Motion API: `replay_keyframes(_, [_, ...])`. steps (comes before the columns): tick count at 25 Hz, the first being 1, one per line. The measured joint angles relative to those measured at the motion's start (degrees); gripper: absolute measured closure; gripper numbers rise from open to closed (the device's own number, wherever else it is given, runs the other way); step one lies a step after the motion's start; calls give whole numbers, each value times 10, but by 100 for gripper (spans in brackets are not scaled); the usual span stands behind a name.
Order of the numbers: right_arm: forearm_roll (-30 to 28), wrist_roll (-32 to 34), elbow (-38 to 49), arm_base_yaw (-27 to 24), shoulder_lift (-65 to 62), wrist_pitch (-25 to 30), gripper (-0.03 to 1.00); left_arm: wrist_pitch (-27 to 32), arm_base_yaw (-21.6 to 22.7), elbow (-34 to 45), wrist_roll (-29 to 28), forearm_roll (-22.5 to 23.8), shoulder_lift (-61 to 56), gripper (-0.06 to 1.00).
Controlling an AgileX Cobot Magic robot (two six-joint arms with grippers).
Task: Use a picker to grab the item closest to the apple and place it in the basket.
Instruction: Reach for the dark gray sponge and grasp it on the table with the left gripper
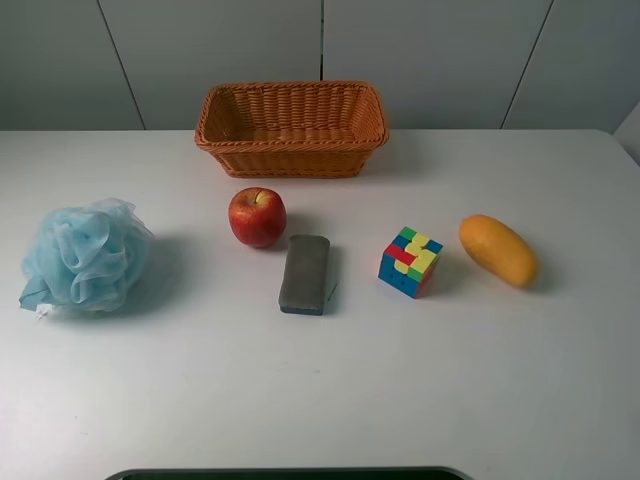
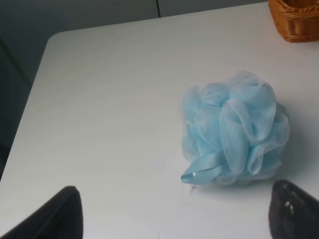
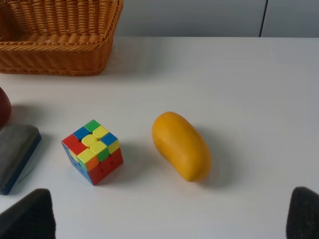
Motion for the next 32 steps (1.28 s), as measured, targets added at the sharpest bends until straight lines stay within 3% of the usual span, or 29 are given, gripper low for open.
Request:
replay_keyframes(14, [0, 0, 0, 0, 0, 0, 27, 1, 0, 0, 0, 0, 0, 22])
replay_keyframes(18, [0, 0, 0, 0, 0, 0, 27, 30, 0, -36, -13, 19, 9, 22])
replay_keyframes(25, [0, 0, 0, 0, 0, 0, 27, 70, 0, -157, -37, 28, 181, 22])
replay_keyframes(32, [0, 0, 0, 0, 0, 0, 27, 67, -16, -234, -59, 0, 406, 22])
